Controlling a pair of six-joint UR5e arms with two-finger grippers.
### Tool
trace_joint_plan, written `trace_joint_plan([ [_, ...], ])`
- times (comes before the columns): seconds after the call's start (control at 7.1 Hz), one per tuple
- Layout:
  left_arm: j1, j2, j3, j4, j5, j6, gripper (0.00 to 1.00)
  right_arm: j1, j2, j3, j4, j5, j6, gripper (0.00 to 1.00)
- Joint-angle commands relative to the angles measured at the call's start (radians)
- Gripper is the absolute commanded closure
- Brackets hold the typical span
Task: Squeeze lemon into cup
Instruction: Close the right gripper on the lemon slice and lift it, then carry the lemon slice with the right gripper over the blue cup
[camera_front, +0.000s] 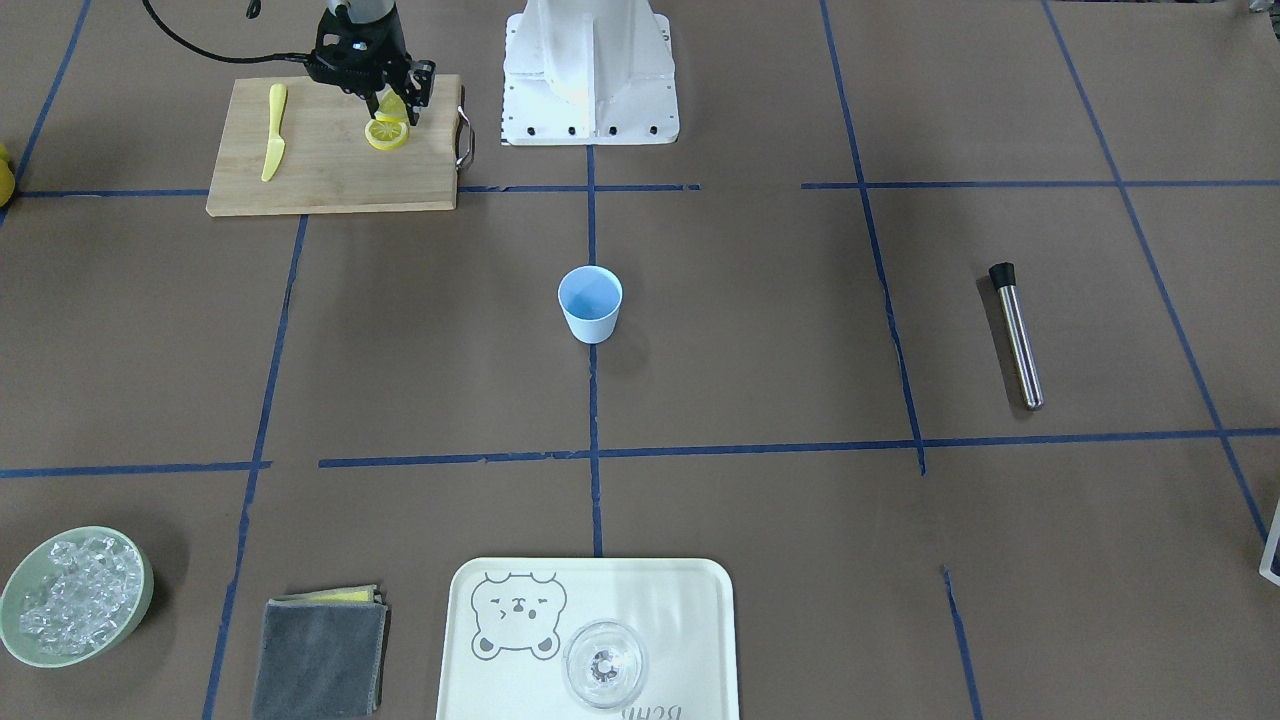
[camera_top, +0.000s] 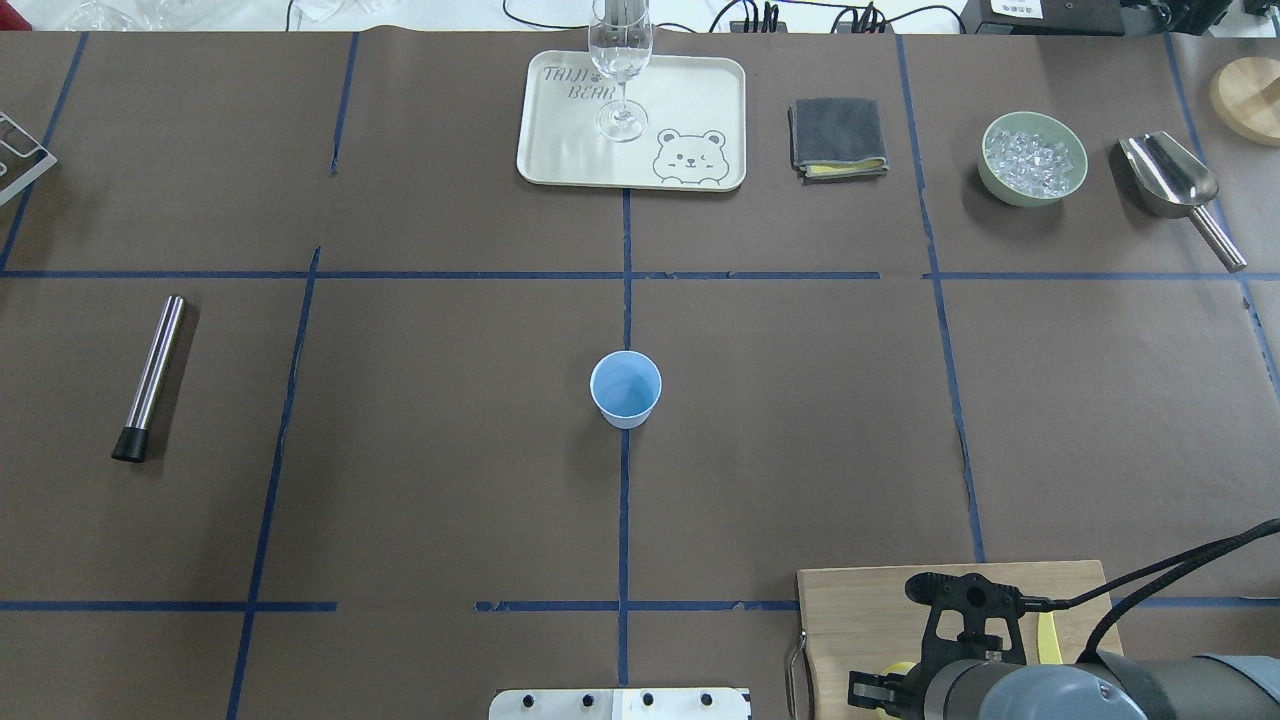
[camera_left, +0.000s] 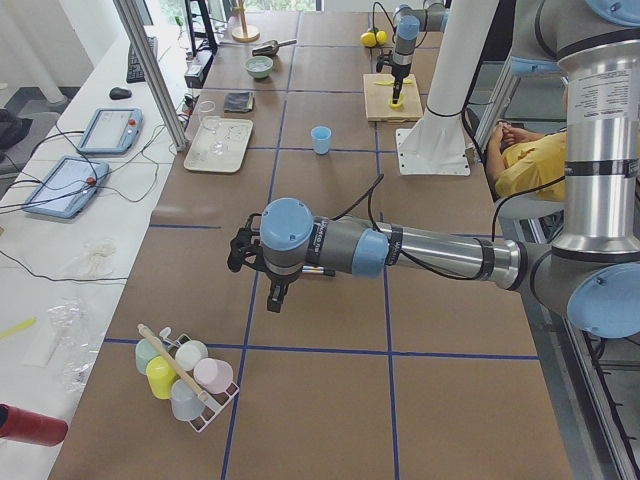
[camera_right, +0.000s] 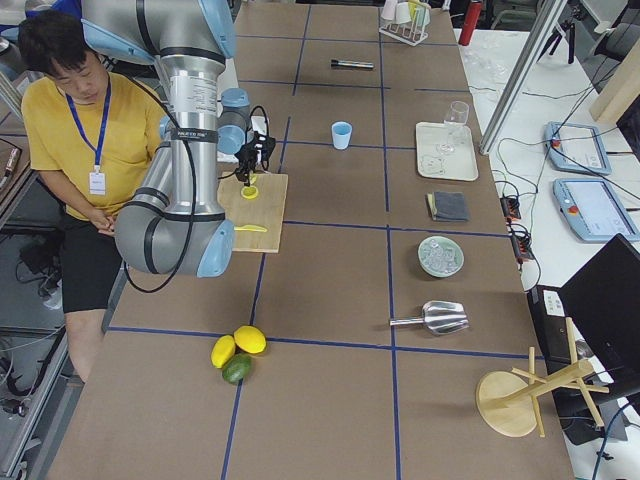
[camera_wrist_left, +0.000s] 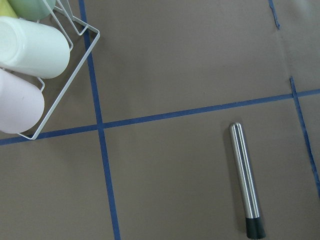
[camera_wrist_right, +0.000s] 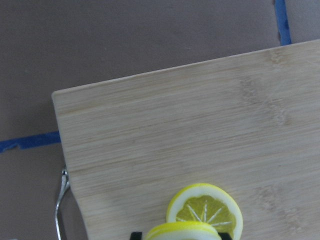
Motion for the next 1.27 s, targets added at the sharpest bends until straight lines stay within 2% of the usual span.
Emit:
trace_joint_plan([
  [0.0, 0.000, 0.001, 0.001, -0.001, 0.000, 0.000, 0.00, 0.048, 0.021, 0.043, 0.000, 0.011, -0.002, 0.42],
  [0.14, 0.000, 0.001, 0.001, 0.001, 0.000, 0.001, 0.00, 0.098, 0.092, 0.014, -0.001, 0.025, -0.006, 0.42],
  [0.42, 0.000, 0.007, -0.001, -0.001, 0.000, 0.002, 0.00, 0.259, 0.293, -0.076, -0.052, 0.116, -0.011, 0.42],
  [0.56, 0.000, 0.007, -0.001, -0.001, 0.000, 0.002, 0.00, 0.350, 0.418, -0.168, -0.073, 0.174, -0.023, 0.42],
  [0.84, 0.000, 0.026, -0.025, -0.001, 0.000, 0.002, 0.00, 0.476, 0.613, -0.339, -0.064, 0.215, -0.026, 0.42],
  [1.13, -0.002, 0.029, -0.039, -0.001, 0.000, 0.000, 0.00, 0.533, 0.790, -0.540, -0.058, 0.238, -0.022, 0.41],
])
